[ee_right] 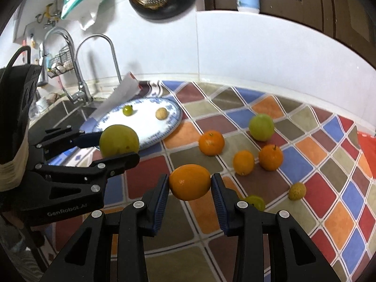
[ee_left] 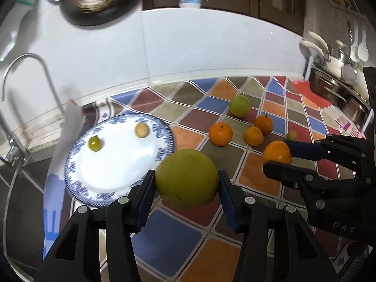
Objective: Organize fruits
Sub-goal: 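Grasp the large yellow-green pomelo with the left tool while the right tool grasps a mandarin, then lower the pomelo and mandarin onto the plate and open both tools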
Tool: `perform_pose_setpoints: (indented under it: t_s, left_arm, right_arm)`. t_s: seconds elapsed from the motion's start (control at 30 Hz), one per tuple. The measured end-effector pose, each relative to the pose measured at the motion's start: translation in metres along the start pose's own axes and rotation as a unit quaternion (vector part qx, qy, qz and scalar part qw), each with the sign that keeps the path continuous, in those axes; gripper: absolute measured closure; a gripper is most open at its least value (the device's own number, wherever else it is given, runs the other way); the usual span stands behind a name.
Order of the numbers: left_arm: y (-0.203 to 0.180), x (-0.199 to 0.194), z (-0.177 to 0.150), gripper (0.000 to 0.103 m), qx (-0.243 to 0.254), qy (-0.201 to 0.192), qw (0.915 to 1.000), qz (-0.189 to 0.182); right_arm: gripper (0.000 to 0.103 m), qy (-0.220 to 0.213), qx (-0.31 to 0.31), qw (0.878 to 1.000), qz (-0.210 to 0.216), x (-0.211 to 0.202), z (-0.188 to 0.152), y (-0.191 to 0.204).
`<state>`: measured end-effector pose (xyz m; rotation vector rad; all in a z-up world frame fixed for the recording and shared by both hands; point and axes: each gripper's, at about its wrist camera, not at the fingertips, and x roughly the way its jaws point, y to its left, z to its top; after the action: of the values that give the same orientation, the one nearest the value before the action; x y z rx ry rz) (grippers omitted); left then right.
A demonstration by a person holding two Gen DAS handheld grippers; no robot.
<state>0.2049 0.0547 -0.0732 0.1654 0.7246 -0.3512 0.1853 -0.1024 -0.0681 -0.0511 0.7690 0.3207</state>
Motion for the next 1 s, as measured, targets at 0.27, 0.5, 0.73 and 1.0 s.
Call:
perform_pose_setpoints:
  t_s: [0.27,0.5,0.73,1.0]
  left_arm:
    - [0.017,-0.025,-0.005,0.052,-0.022,-0.025,0.999,0.029]
    - [0.035,-0.035,-0.005,0.052,-0.035,-0.036,0.9969,0.061]
    - [0.058,-0.033,0.005,0.052,-0.051,-0.046,0.9937,0.088]
    - [0.084,-0.008,0.013,0.052,-0.056,-0.034,0.9915,0.112]
  right_arm:
    - [0.065,-0.025,-0.017,0.999,0.015,-0.007,0.017,0.019]
    - [0.065,-0.035,-0.023,0.999,0.034,0.0,0.033,0.033]
    - [0.065,-0.037,-0.024,0.998,0.055,0.021,0.059,0.046]
    - [0.065,-0.023,-0.026,0.997,0.062,0.062,0.085,0.052]
